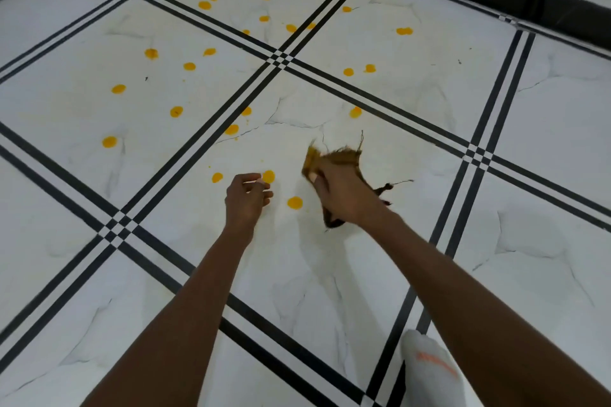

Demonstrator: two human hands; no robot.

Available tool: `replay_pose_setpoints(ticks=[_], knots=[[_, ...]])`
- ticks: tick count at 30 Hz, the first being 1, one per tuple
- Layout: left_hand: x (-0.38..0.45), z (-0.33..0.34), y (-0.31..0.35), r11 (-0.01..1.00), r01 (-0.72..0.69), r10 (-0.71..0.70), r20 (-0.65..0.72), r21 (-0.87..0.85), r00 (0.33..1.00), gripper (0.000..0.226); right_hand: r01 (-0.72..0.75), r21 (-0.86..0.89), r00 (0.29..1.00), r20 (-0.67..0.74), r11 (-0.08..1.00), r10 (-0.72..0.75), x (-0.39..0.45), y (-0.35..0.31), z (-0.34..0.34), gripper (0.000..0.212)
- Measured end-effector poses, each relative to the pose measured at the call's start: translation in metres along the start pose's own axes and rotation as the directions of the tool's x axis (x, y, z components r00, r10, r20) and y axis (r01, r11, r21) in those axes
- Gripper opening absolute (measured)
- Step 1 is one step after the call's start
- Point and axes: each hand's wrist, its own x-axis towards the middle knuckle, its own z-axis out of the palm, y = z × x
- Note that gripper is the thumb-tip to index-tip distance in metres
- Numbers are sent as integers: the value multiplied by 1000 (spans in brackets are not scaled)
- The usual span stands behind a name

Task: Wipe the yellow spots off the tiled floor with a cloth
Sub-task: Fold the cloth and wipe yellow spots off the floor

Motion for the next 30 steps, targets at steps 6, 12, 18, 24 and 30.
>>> replay_pose_setpoints(ticks=[6, 12, 18, 24, 30], knots=[[8, -50, -31, 919, -120, 169, -100, 376, 981, 17, 7, -158, 1000, 19, 987, -4, 9, 42, 46, 30], [13, -81, -53, 706, -213, 325, -42, 675, 945, 19, 110, -380, 989, 138, 919, -61, 12, 66, 84, 70], [36, -89, -65, 544, -288, 419, 42, 788, 907, 30, 96, -438, 993, -14, 894, -113, 34, 78, 92, 73], [78, -108, -88, 429, -310, 548, 29, 848, 836, 50, -20, -461, 986, -155, 887, -59, 162, 60, 90, 73], [89, -108, -87, 420, -246, 492, 8, 874, 870, 61, 508, -500, 855, 192, 701, -482, 113, 8, 131, 67]])
